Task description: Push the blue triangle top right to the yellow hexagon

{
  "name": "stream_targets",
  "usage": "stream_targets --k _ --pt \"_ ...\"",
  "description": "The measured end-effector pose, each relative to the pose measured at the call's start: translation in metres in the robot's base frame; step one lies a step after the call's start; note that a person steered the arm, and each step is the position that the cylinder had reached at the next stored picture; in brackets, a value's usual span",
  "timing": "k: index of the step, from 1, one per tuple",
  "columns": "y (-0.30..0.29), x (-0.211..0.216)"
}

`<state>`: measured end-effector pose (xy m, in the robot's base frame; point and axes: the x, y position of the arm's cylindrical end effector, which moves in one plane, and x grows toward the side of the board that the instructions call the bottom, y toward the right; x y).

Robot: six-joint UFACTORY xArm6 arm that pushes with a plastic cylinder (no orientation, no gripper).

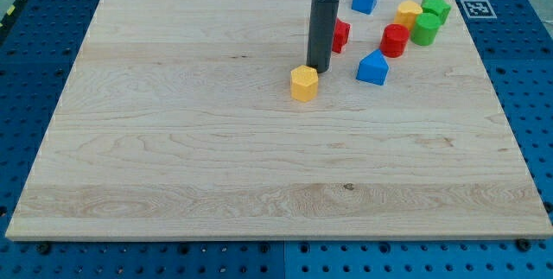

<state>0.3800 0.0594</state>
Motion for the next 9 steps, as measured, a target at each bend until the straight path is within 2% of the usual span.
stream_targets --k 1,3,4,5,8,9 --pt "0.026 -0.001" --pt "0.137 0.0" --pt "0.174 0.022" --pt "0.16 0.036" --pt "0.034 0.036" --pt "0.05 0.046"
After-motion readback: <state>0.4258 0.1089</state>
